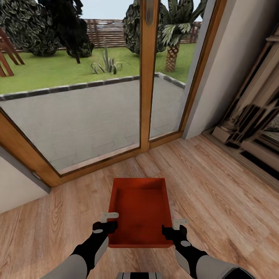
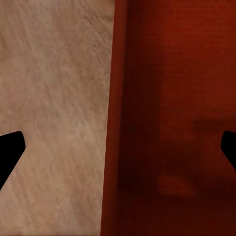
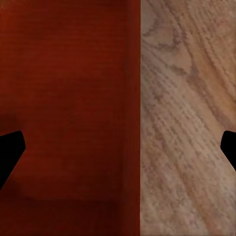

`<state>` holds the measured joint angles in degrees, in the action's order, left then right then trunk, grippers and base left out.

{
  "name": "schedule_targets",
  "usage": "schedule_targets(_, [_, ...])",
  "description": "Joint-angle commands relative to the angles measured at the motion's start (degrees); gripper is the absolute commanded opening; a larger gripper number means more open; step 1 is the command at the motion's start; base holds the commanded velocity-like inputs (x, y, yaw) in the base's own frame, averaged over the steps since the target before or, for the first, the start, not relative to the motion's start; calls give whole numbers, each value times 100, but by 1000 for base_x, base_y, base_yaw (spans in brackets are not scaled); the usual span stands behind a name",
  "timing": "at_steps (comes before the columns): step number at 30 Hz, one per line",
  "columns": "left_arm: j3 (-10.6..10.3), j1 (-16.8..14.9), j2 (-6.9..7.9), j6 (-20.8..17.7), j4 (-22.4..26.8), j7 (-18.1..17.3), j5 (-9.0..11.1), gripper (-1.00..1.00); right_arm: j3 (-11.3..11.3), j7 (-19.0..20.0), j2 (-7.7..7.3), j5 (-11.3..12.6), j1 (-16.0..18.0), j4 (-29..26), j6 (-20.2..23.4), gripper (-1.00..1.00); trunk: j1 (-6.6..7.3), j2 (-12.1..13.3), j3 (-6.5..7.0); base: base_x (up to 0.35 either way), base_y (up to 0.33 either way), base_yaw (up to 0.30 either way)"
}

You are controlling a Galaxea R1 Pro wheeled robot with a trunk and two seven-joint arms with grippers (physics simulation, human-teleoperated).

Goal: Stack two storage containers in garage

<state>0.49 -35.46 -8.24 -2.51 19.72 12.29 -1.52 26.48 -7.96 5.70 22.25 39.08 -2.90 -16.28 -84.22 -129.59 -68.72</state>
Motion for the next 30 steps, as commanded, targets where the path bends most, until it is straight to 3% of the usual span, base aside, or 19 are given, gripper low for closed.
schedule_targets(1, [4, 1, -2, -25, 11, 18, -15, 100, 48, -21, 1, 43, 3, 6, -16, 100, 1, -1, -4, 0, 0, 0])
schedule_targets(17, [5, 0, 0, -29, 15, 19, -23, 100, 42, -21, 1, 43, 3, 5, -16, 100, 1, -1, -4, 0, 0, 0])
schedule_targets(24, [4, -3, -2, -26, 14, 19, -24, 100, 42, -21, -7, 43, 3, 3, -16, 100, -153, -282, -129, 0, 0, 0])
schedule_targets(30, [4, 1, 1, -22, 14, 19, -24, 100, 42, -21, -21, 43, 3, 3, -16, 100, -153, -282, -129, 0, 0, 0])
